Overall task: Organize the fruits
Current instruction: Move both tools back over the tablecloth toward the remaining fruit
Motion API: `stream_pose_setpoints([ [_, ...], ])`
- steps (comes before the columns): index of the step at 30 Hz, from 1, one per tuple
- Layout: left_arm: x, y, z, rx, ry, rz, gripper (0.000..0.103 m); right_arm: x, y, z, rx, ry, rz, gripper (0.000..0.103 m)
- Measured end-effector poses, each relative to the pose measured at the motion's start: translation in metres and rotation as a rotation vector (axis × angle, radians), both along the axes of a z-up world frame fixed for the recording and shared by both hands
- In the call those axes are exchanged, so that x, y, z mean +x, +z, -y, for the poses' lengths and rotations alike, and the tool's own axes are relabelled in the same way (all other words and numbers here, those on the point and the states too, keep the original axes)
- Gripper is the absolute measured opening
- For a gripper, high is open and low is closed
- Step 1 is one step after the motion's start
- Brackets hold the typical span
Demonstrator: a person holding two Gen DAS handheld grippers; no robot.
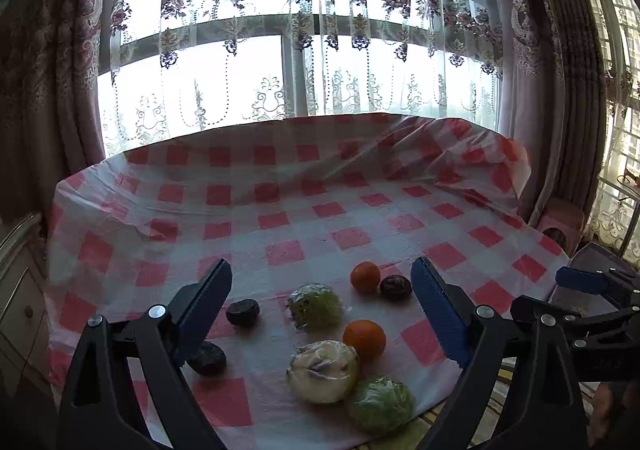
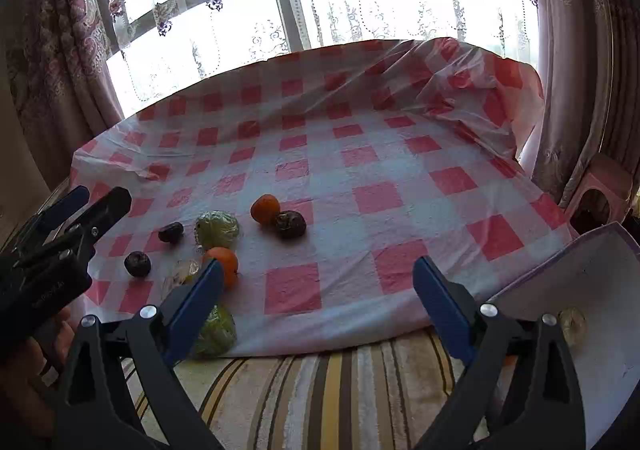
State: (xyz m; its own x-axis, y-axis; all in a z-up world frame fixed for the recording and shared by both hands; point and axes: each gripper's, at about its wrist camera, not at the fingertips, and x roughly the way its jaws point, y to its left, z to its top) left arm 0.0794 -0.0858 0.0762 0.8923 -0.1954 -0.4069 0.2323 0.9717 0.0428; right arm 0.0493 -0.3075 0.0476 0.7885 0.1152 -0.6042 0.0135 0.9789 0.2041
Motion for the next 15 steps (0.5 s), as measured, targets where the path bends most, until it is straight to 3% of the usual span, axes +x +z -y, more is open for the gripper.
stream_pose_setpoints([
  [6, 0.015, -0.019, -0.060, -0.039, 0.142, -0.081, 0.080, 0.014, -0.014, -0.043, -0.062, 0.117, -0.059, 0.096],
  [11, 0.026, -0.042, -0.089, -0.066, 0.219, -0.171, 0.069, 0.024, -0.036, -0.088, -0.185, 0.252, -0.126, 0.096],
  [15, 0.033, -0.055, -0.106, -0.113, 0.262, -0.232, 0.066, 0.031, -0.050, -0.107, -0.222, 0.324, -0.175, 0.096],
])
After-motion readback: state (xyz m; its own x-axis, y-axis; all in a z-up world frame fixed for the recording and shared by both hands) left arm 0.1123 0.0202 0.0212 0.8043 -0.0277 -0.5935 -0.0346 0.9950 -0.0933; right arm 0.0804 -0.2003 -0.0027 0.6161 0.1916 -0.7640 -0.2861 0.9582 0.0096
